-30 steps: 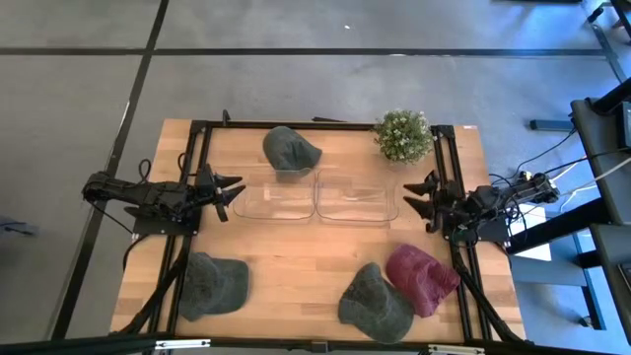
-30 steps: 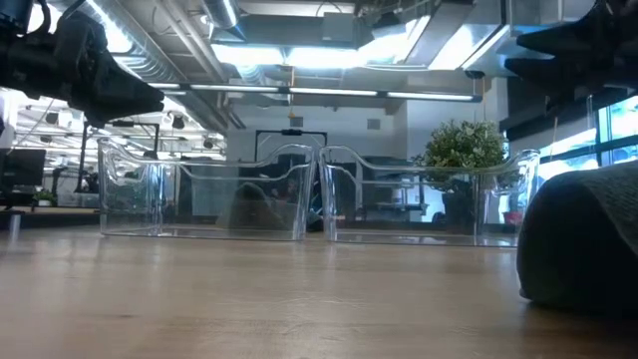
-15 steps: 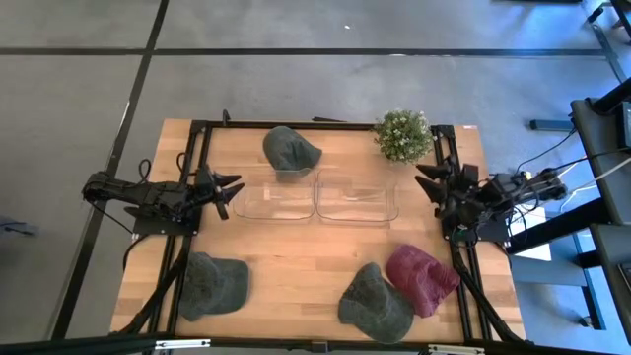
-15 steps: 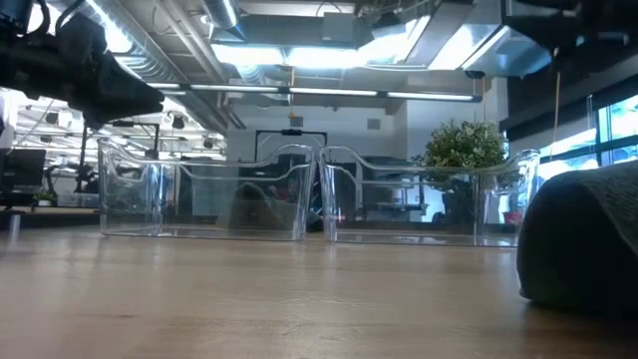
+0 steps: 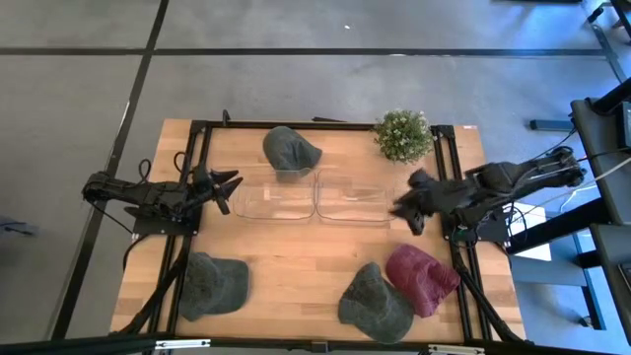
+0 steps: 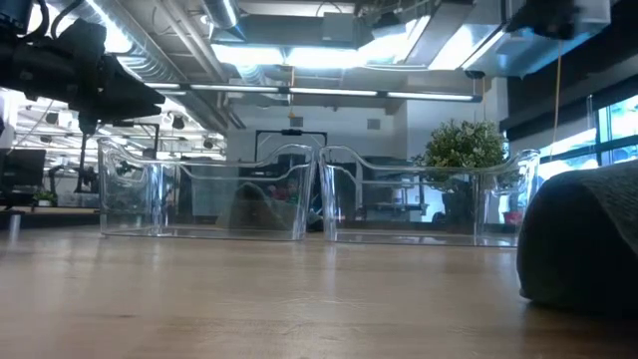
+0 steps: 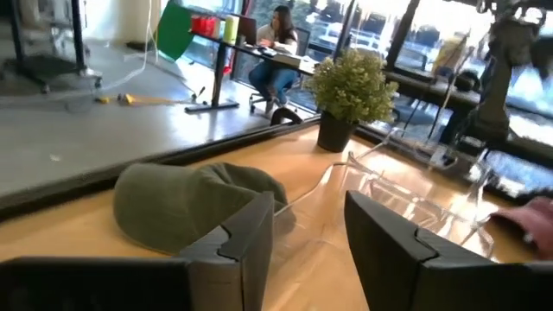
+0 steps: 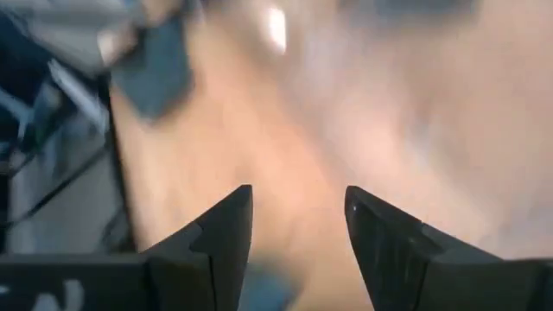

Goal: Pick & Place hat
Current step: Put the red cap into the right transparent bin

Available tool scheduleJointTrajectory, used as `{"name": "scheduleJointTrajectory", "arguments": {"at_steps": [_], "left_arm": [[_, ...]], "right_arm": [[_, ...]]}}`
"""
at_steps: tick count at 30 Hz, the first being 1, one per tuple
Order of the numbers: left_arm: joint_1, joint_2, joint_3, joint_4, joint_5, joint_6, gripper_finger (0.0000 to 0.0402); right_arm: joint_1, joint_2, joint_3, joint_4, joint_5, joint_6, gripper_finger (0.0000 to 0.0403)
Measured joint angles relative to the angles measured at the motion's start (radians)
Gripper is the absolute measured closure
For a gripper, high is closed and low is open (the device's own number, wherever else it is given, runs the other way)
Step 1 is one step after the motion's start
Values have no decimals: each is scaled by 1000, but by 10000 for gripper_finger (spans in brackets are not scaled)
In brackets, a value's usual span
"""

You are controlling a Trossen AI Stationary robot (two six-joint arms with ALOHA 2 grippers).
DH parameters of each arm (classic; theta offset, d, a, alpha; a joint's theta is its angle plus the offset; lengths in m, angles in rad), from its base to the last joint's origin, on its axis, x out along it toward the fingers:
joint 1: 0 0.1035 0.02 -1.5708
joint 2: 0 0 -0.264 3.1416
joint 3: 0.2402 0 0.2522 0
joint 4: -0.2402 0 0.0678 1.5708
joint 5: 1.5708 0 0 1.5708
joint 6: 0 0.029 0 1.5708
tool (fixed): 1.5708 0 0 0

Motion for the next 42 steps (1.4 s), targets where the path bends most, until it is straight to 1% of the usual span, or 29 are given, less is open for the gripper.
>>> {"name": "scheduleJointTrajectory", "arguments": {"at_steps": [3,6,10,12,16,19,22,26,32,36,38,42], "left_arm": [[0,0,0,0,0,-17,262],[0,0,0,0,0,-12,263],[0,0,0,0,0,-18,263],[0,0,0,0,-9,-18,263],[0,0,0,0,-59,-18,263],[0,0,0,0,-92,-17,263],[0,0,0,0,-104,-18,263],[0,0,0,0,-104,-18,263],[0,0,0,-1,-104,-15,263],[0,0,0,-1,-101,6,263],[0,0,0,-1,-100,6,263],[0,0,0,-2,-106,7,263]], "right_arm": [[52,108,57,-115,-170,226,217],[131,183,63,-162,-254,394,217],[244,246,30,-177,-372,585,217],[304,255,10,-179,-410,677,217],[414,258,-30,-191,-412,838,217],[486,258,-68,-194,-411,895,217],[551,259,-112,-177,-410,906,217],[598,274,-176,-68,-412,909,217],[623,333,-282,81,-434,933,217],[630,388,-348,171,-501,958,217],[630,414,-372,246,-519,960,217],[630,469,-401,340,-519,958,217]]}}
